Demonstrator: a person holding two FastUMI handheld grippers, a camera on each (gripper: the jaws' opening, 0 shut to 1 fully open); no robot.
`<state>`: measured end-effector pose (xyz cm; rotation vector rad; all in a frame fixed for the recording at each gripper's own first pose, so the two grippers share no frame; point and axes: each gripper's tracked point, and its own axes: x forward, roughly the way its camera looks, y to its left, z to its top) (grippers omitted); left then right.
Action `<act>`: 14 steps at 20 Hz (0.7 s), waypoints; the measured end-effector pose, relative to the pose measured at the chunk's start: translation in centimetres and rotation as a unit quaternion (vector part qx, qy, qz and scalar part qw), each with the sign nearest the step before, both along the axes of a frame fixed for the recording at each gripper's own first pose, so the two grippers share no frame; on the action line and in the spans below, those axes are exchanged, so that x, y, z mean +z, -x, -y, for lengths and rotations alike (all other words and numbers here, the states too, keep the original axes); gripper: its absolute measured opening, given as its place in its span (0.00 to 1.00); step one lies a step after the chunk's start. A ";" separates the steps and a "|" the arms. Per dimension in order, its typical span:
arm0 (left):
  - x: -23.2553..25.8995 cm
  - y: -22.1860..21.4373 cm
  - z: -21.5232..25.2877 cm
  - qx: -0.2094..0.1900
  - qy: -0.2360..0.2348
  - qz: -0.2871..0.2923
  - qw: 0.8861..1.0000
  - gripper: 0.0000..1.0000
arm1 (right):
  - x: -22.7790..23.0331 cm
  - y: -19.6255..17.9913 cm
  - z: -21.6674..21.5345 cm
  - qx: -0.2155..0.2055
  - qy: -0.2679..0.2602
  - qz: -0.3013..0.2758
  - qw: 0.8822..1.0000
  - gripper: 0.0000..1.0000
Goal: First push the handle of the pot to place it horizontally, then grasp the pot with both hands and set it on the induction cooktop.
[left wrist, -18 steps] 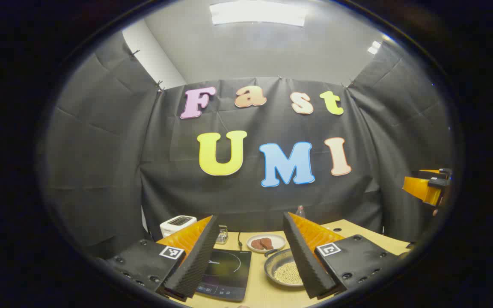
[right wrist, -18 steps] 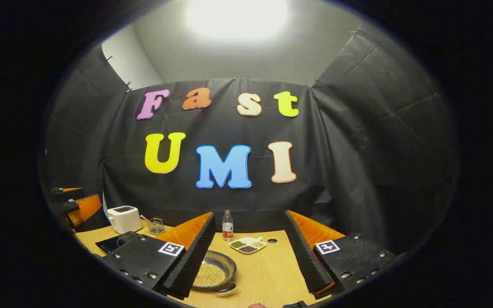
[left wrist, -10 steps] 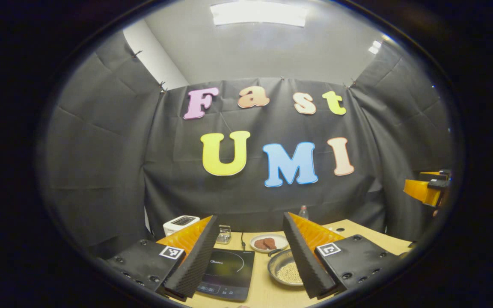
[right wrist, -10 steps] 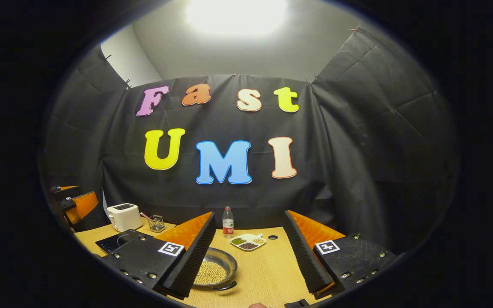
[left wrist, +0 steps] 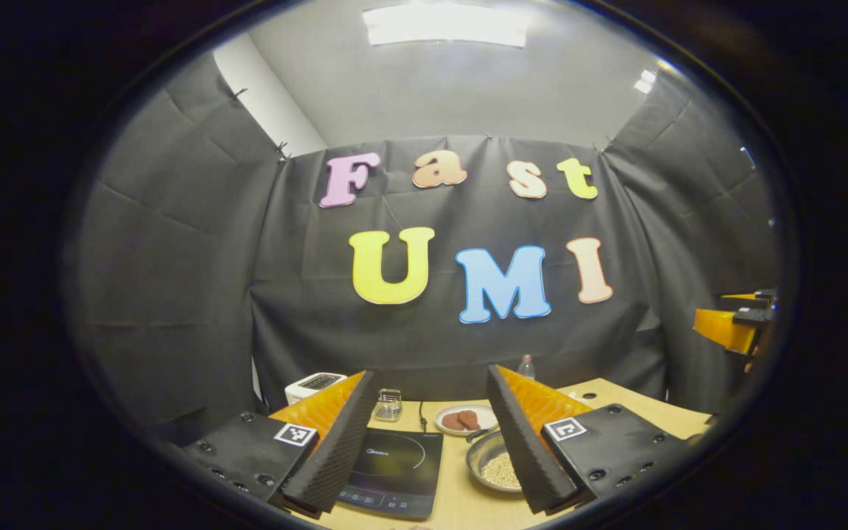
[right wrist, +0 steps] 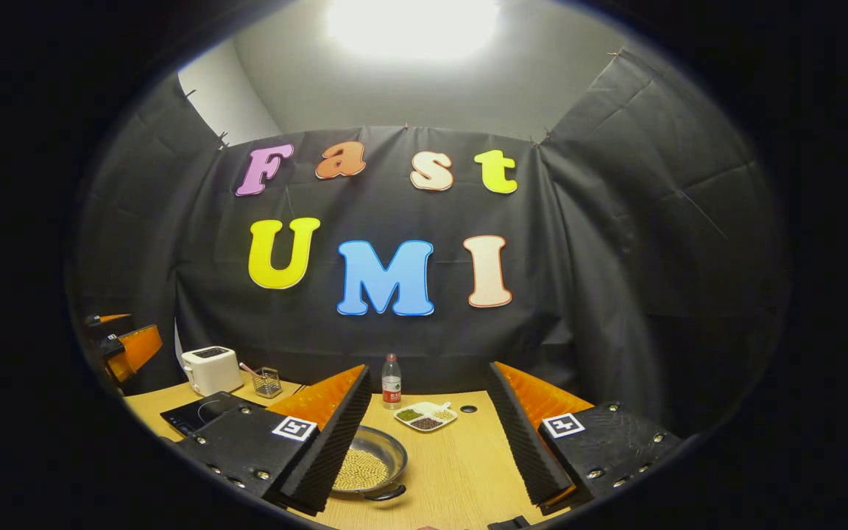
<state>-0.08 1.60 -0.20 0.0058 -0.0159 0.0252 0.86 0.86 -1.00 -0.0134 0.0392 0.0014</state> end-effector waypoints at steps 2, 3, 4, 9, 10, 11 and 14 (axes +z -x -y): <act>-0.2 -0.2 -0.3 0.001 0.001 0.001 1.000 0.96 | -0.4 -0.2 -0.3 0.003 0.002 -0.005 1.000 0.96; -0.3 -0.3 -0.5 0.003 0.002 0.000 1.000 0.96 | -0.3 -0.3 -0.4 0.003 0.003 -0.007 1.000 0.95; -0.4 -0.5 -0.7 0.003 0.002 0.000 1.000 0.96 | -0.3 -0.4 -0.6 0.003 0.005 -0.008 1.000 0.93; -0.7 -1.1 -1.9 0.004 0.001 -0.002 1.000 0.97 | -0.4 -0.9 -1.7 0.005 0.016 -0.006 1.000 0.58; -0.7 -1.3 -2.3 0.005 -0.001 -0.002 1.000 0.96 | -0.4 -1.3 -2.4 0.007 0.017 -0.009 1.000 0.51; -0.9 -1.4 -2.7 0.005 -0.001 -0.002 1.000 0.96 | -0.7 -1.2 -2.7 0.008 0.018 -0.013 1.000 0.50; -0.9 -1.6 -4.0 0.005 -0.005 -0.003 1.000 1.00 | -0.2 -1.6 -3.9 0.006 0.014 -0.015 1.000 0.33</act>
